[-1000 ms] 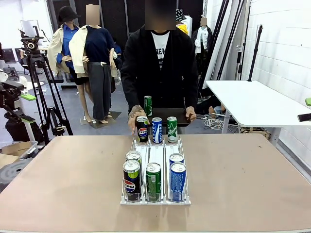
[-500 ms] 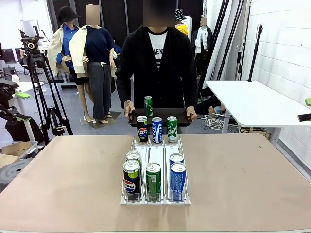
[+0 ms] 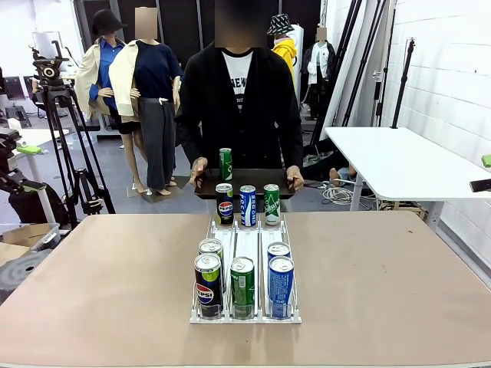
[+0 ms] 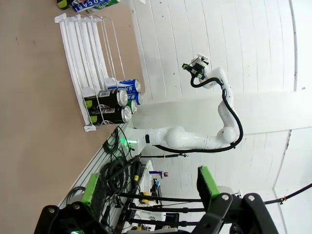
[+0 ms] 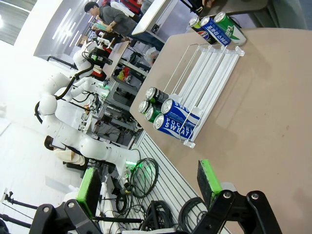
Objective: Retrieve and hand over the desired beverage to the person.
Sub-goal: Pick up another can of the same type that the person held from the Automatic Can Dispenser.
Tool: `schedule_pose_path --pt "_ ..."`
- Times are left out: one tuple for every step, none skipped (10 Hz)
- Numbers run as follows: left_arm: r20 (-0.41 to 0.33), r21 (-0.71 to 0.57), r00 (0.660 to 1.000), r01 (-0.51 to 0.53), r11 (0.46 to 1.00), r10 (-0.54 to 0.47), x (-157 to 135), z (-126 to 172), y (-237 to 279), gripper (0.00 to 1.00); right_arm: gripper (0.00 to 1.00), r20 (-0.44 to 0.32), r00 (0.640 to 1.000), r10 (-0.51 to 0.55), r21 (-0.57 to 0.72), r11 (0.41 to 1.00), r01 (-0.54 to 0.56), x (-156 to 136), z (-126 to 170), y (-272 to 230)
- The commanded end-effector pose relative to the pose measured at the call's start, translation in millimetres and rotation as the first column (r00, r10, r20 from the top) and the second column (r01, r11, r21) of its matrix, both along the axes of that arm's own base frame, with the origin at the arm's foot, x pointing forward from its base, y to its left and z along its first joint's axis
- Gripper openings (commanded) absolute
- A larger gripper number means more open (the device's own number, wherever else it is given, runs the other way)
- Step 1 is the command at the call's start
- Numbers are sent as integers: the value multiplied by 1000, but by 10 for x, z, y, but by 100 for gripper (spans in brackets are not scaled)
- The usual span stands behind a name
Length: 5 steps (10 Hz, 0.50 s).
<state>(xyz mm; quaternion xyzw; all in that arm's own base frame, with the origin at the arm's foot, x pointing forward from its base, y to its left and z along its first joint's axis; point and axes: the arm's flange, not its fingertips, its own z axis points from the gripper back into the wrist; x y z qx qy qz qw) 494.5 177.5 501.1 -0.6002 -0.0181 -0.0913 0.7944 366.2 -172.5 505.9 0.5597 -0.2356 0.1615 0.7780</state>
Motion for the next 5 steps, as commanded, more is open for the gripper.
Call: schedule_pose_path --pt "74 -45 996 -37 998 40 -141 -20 20 100 100 6 1000 -11 -5 1000 11 -10 -15 27" --pt "0 0 1000 0 1000 0 0 0 0 100 100 6 1000 -11 -5 1000 11 -10 -15 27" --pt "0 0 1000 0 1000 0 0 0 0 100 100 6 1000 -11 -5 1000 11 -10 -15 27" --pt "0 0 1000 0 1000 0 0 0 0 100 100 6 1000 -11 -5 1000 11 -10 -15 27" --pt "0 0 1000 0 1000 0 0 0 0 100 100 6 1000 -11 -5 1000 11 -10 -15 27"
